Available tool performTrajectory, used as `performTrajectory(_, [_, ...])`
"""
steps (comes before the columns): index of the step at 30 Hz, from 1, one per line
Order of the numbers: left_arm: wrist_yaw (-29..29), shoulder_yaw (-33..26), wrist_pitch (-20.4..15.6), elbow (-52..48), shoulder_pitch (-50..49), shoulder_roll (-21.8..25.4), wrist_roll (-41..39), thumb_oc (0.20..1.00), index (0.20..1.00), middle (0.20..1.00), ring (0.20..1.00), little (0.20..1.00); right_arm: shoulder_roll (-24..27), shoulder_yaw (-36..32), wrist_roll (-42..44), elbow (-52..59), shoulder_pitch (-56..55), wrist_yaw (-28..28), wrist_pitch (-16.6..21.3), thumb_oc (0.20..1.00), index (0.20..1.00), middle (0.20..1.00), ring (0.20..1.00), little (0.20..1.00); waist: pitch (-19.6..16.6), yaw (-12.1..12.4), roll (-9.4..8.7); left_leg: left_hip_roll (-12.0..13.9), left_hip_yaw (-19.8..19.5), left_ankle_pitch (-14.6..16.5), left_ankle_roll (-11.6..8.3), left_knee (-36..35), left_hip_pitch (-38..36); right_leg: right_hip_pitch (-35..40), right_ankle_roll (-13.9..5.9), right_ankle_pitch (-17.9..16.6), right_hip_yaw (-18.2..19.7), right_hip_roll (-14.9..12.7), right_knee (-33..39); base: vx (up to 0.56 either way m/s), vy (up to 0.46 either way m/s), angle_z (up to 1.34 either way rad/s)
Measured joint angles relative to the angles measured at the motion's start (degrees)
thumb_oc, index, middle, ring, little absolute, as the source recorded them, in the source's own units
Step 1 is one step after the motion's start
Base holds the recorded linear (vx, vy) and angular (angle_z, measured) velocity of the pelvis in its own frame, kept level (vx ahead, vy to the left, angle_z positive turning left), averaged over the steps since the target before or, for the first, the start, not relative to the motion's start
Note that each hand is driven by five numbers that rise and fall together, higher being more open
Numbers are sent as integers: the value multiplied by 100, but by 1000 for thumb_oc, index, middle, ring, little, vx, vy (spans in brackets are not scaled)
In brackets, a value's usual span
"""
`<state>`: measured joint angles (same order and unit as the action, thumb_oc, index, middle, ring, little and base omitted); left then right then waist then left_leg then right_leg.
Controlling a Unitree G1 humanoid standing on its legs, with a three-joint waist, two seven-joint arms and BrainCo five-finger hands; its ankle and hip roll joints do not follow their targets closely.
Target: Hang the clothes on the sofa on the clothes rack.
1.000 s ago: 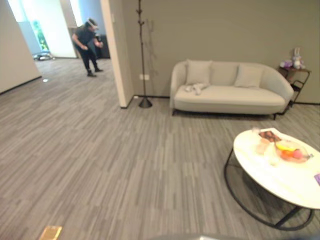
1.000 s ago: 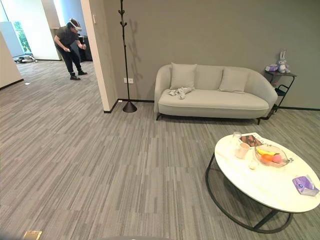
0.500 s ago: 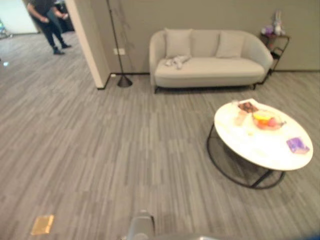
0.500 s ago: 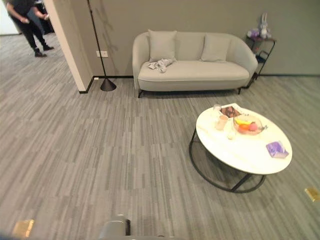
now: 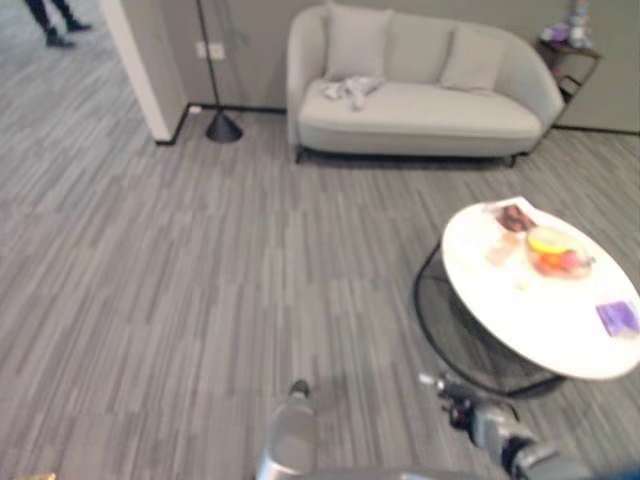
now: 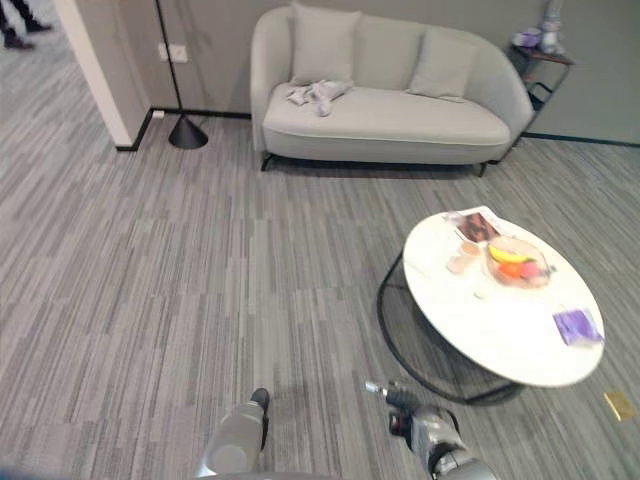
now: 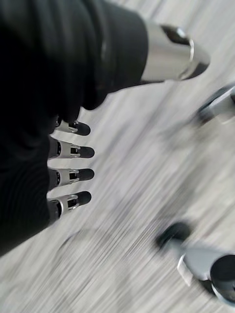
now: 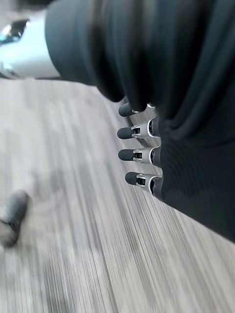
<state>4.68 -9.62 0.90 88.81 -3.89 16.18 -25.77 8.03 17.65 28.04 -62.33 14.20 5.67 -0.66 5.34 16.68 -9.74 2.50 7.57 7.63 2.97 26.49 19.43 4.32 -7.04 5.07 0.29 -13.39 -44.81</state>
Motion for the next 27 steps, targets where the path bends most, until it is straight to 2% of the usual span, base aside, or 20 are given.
performTrajectory(2, [52,73,-109,-232,276,39,0,1000,1000,1000,1000,1000,-241,370,10,657,-164,89,-4,1000,1000,1000,1000,1000,-97,-157,232,-284,-115,79,103,-445,-659,-636,170,-250,55,149,-1048,833,214,28])
performTrajectory(3, [49,201,-120,-274,361,24,3,1000,1000,1000,1000,1000,-222,427,1,880,-318,135,-32,1000,1000,1000,1000,1000,-148,-240,387,-366,-308,143,235,-676,-890,-919,212,-46,35,317,-1288,524,44,95])
performTrajectory(4, [42,537,-112,-310,545,-30,60,1000,1000,1000,1000,1000,-95,424,1,1235,-579,226,38,1000,1000,1000,1000,1000,-79,-776,913,-341,-954,-49,496,-1364,-1472,-1400,596,530,-681,752,-1159,569,-43,134])
performTrajectory(5, [30,530,-120,-278,613,-68,114,1000,1000,1000,1000,1000,13,423,0,1310,-685,257,32,1000,1000,1000,1000,1000,-73,-985,1115,-314,-1228,-210,622,-1765,-1778,-1708,633,647,-956,929,-824,636,-126,161])
performTrajectory(6, [27,515,-121,-275,639,-59,133,1000,1000,1000,1000,1000,87,429,-1,1325,-726,266,26,1000,1000,1000,1000,1000,-25,-1105,1216,-304,-1235,-464,376,-2010,-1980,-1944,614,677,-1067,968,-560,427,-116,104])
performTrajectory(7, [-3,518,-131,-271,690,-20,223,1000,1000,1000,1000,1000,199,344,18,1223,-973,265,-1,1000,1000,1000,1000,1000,47,-1259,1166,-488,-1408,-467,143,-2115,-2248,-2388,466,698,-1008,976,-81,769,-222,146])
performTrajectory(8, [-31,521,-137,-255,687,45,225,1000,1000,1000,1000,1000,308,74,32,962,-1303,235,37,1000,1000,1000,1000,1000,63,-1454,1040,-706,-1798,-184,135,-2228,-2587,-2619,322,515,-849,940,1519,802,-228,144])
performTrajectory(11, [-198,506,-209,17,649,159,499,1000,1000,1000,1000,1000,322,-810,688,623,-1491,219,90,1000,1000,1000,1000,1000,119,-1720,602,-994,-2089,480,278,-2310,-3192,-2817,-86,-54,-737,667,4184,889,-274,115])
performTrajectory(12, [-244,504,-213,45,606,112,550,1000,1000,1000,1000,1000,307,-1065,844,432,-1515,200,65,1000,1000,1000,1000,1000,127,-1748,583,-990,-2271,651,255,-2301,-3337,-2889,-159,-123,-752,588,4587,511,-178,103])
performTrajectory(13, [-279,527,-207,17,562,50,655,1000,1000,1000,1000,1000,323,-1225,989,354,-1605,168,29,1000,1000,1000,1000,1000,130,-1809,638,-904,-2455,697,332,-2306,-3520,-2911,-79,-219,-806,483,4737,791,-305,101])
performTrajectory(14, [-294,528,-208,53,521,-173,694,1000,1000,1000,1000,1000,366,-1408,1166,145,-1686,122,0,1000,1000,1000,1000,1000,141,-1806,847,-591,-2403,776,177,-2598,-3985,-2917,57,-408,-978,494,4517,908,-362,91])
performTrajectory(16, [-316,585,-223,230,499,-383,729,1000,1000,1000,1000,1000,295,-1852,1250,-437,-1576,122,-9,1000,1000,1000,1000,1000,120,-1970,921,-323,-2439,1014,-318,-2507,-4494,-2504,-1,-490,-1188,467,4490,1151,-495,80])
performTrajectory(17, [-333,646,-213,381,564,-485,764,1000,1000,1000,1000,1000,328,-2074,1263,-799,-1495,98,-44,1000,1000,1000,1000,1000,160,-2068,1024,-167,-2530,1078,-431,-2374,-4733,-2293,87,-1112,-1245,503,4425,1002,-472,90])
performTrajectory(18, [-319,687,-218,336,627,-646,854,1000,1000,1000,1000,1000,458,-2065,1264,-725,-1546,76,-68,1000,1000,1000,1000,1000,157,-2084,1205,-37,-2594,1044,-587,-2007,-4688,-2262,410,-1497,-1373,511,4119,908,-470,106])
performTrajectory(19, [-300,744,-344,301,684,-872,870,1000,1000,1000,1000,1000,629,-2074,1256,-1030,-1488,135,-6,1000,1000,1000,1000,1000,139,-2249,1346,165,-2709,615,-1158,-1609,-4690,-2280,618,-1599,-1348,528,3275,811,-461,84])
performTrajectory(21, [-246,728,-357,332,720,-922,873,1000,1000,1000,1000,1000,837,-1964,1245,-1542,-1314,135,-123,1000,1000,1000,1000,1000,85,-2251,1523,348,-2401,263,-1223,-1018,-4714,-2318,738,-795,-1387,667,2308,886,-545,39])
performTrajectory(22, [-273,713,-359,337,758,-830,814,1000,1000,1000,1000,1000,871,-1810,1250,-1676,-1231,124,-125,1000,1000,1000,1000,1000,2,-2276,1495,507,-2243,-450,-1238,-303,-4317,-2295,763,-312,-1438,744,1862,613,-396,24])
performTrajectory(25, [-271,726,-372,221,767,-718,714,1000,1000,1000,1000,1000,856,-1767,1244,-1703,-1255,115,-127,1000,1000,1000,1000,1000,-127,-2155,1277,711,-1681,-1539,-1070,508,-3885,-2165,1019,204,-1388,903,1686,749,-687,16])
performTrajectory(26, [-222,1454,-355,-56,846,-651,673,1000,1000,1000,1000,1000,792,-2062,1135,-1788,-1118,132,-148,1000,1000,1000,1000,1000,-89,-2006,1096,1041,-952,-3672,-129,1501,-2998,-1654,1470,341,-1061,1323,2327,426,-371,7])
performTrajectory(27, [-196,1444,-278,-206,856,-516,680,1000,1000,1000,1000,1000,751,-2035,1103,-1862,-1012,72,-136,1000,1000,1000,1000,1000,-66,-1870,935,820,-948,-2766,9,2349,-2380,-1337,1478,286,-1019,1317,2663,867,-551,-16])
